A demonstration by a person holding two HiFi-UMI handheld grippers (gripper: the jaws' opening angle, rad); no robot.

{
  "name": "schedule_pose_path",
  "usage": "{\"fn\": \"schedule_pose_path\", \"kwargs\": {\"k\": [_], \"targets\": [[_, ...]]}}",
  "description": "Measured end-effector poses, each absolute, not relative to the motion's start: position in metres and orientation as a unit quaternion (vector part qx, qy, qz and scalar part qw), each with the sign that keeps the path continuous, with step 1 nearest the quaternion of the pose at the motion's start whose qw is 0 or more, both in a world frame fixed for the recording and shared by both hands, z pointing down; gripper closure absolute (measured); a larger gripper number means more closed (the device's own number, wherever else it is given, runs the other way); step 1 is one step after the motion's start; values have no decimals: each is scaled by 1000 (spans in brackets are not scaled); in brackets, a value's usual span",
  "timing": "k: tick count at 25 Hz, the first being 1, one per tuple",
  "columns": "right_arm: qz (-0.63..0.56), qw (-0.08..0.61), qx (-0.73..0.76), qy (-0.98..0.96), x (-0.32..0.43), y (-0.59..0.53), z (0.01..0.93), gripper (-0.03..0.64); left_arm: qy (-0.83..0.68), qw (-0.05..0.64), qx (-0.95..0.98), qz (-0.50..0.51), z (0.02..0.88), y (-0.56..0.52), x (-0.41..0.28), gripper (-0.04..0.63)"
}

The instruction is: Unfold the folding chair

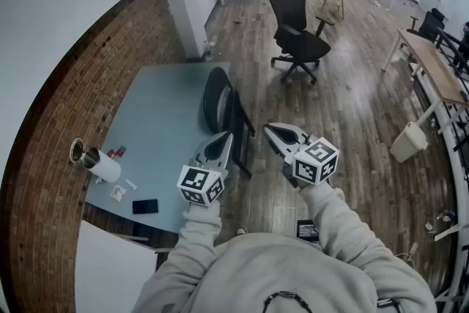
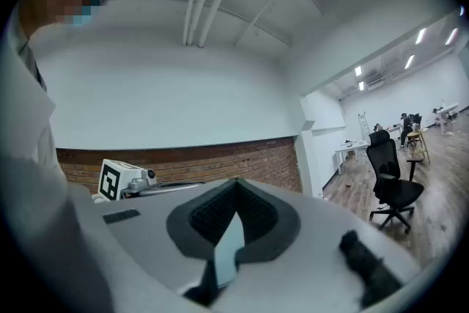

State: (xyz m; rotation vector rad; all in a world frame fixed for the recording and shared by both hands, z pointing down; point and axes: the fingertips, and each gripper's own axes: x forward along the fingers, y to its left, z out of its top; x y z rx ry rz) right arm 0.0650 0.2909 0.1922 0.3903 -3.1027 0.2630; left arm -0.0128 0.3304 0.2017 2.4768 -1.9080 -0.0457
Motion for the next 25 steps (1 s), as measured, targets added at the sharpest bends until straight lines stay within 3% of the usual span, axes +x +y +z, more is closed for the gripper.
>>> {"fn": "schedule_pose_path", "kwargs": {"k": [11, 25], "targets": [[93, -3, 114, -989, 61, 256, 210, 611, -599, 0, 801, -13, 215, 303, -20, 592], [102, 26, 118, -987, -12, 139, 234, 611, -610, -2, 792, -25, 221, 180, -109, 592]]}}
